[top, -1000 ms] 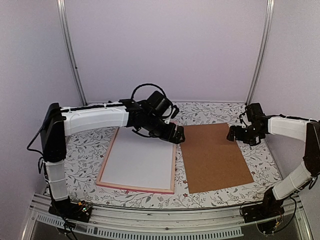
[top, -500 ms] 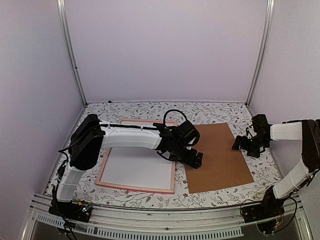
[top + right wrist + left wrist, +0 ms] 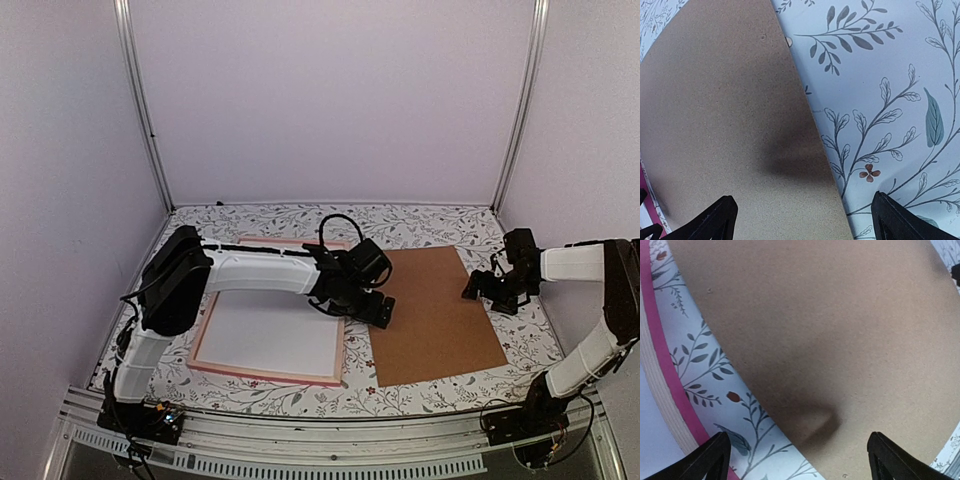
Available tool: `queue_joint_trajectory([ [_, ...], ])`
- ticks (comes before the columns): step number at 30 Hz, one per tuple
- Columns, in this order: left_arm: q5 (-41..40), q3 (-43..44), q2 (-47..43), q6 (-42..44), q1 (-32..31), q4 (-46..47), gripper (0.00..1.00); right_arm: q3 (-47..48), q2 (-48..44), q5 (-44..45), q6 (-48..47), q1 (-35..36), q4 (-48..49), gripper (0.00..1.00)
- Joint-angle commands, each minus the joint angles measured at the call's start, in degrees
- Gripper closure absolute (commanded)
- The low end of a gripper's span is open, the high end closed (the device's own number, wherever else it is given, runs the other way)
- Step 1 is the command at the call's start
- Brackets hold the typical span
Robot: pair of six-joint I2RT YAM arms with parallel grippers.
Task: Put the photo into the frame
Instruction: Adjust the frame body at the center of the board, then turn over the backboard.
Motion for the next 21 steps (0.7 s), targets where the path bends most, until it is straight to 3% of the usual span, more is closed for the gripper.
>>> queue_joint_trajectory([
  [1,-3.2,-1.0,0.8,-0.5,2.4,-2.2,0.02,-1.6,-0.2,-2.9,0.1,-0.1,1.7,0.04],
  [15,5.7,1.8,6.4,-2.8,1.8,1.6,0.02,-5.9,-1.0,-11.0,2.8,-0.1,6.0,0.13],
  [21,8.9,-1.1,6.2,-4.4,1.5,5.5,0.02,-5.9,-3.6,-17.4,3.4,-0.1,6.1,0.26],
])
